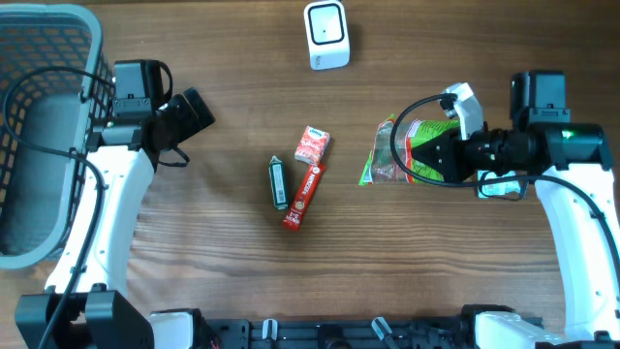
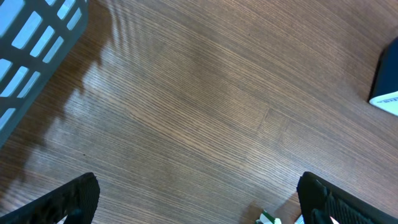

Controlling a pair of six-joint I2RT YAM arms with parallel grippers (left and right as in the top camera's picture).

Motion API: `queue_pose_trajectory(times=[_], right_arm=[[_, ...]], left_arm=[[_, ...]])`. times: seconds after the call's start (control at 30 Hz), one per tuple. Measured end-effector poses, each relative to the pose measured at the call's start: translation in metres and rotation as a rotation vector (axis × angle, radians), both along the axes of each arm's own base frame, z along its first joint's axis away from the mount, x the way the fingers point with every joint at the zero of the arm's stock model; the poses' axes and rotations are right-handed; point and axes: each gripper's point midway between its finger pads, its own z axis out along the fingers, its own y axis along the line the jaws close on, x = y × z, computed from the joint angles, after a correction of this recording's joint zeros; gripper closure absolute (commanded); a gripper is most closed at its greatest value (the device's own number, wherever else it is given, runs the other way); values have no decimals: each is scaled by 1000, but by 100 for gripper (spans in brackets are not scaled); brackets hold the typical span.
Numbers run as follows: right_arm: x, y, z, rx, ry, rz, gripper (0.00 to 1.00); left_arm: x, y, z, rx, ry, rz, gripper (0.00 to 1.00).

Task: Scan the item barcode
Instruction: 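Grasp the green gummy bag with the right gripper and lift, then carry the gummy bag up to the white scanner with right gripper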

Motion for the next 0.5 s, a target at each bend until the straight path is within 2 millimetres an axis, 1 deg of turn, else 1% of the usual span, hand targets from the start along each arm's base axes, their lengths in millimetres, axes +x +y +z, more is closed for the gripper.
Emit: queue_pose_trajectory(times=[0.2,0.5], right_arm=[[-5,11,-1,-39,-35,79,96],[-2,11,0,-45,-49,77,96]], left_arm=[[0,0,0,0,0,0,0],[0,0,0,0,0,0,0]])
